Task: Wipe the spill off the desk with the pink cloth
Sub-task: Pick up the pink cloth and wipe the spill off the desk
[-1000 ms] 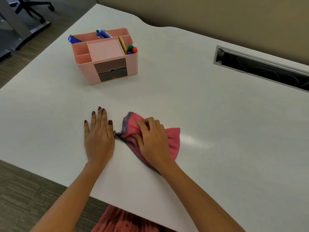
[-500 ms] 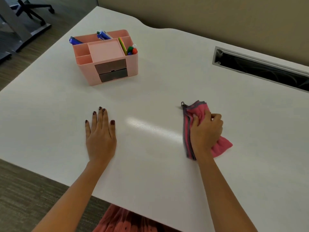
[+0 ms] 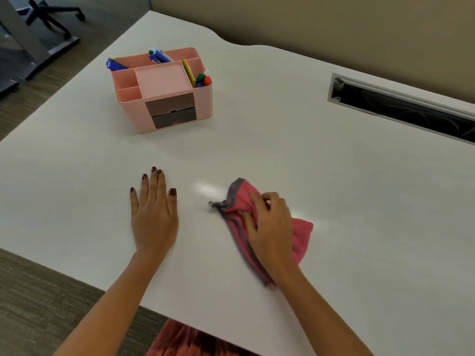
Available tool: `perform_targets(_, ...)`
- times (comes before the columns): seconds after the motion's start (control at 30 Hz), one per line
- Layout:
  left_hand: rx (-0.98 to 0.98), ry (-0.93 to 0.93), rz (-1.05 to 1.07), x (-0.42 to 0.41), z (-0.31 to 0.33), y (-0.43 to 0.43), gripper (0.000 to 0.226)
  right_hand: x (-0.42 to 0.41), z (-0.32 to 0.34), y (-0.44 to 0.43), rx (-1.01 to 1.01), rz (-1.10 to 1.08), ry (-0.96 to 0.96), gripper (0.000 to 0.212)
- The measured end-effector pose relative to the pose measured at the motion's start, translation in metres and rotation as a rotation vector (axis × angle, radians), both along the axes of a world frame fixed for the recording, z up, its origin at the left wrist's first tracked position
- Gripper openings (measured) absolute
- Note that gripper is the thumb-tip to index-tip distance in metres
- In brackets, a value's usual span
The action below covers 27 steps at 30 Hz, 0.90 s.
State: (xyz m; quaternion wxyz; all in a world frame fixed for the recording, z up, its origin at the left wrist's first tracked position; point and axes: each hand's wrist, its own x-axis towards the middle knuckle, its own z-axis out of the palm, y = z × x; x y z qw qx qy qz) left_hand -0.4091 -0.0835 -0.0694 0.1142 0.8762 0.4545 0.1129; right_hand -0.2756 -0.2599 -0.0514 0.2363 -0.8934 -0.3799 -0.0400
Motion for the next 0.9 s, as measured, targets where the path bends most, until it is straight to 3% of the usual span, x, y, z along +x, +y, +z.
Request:
perform_targets(0.2, 0.009, 0.008, 0.003, 0.000, 0.002, -0.001, 0.059, 0.079, 0.004, 0.019, -0.017, -0.279, 0.001, 0.032)
perform_targets(0.37, 0.023, 0.018, 0.004, 0.000, 0.000, 0.000, 0.061, 0.105, 0.005, 0.069, -0.062, -0.344, 0.009, 0.037)
perform_targets(0.67, 0.023, 0.019, 0.013, 0.001, 0.001, -0.001, 0.063, 0.031, 0.000, 0.138, -0.051, 0.028, -0.053, 0.036)
perform_targets(0.8, 0.009, 0.007, 0.017, 0.002, 0.002, 0.000, 0.062, 0.003, -0.001, 0.123, 0.003, 0.245, -0.004, 0.031)
perform_targets(0.9, 0.006, -0.003, 0.017, 0.001, 0.003, 0.000, 0.059, 0.005, -0.002, 0.094, 0.010, 0.283, 0.014, 0.033)
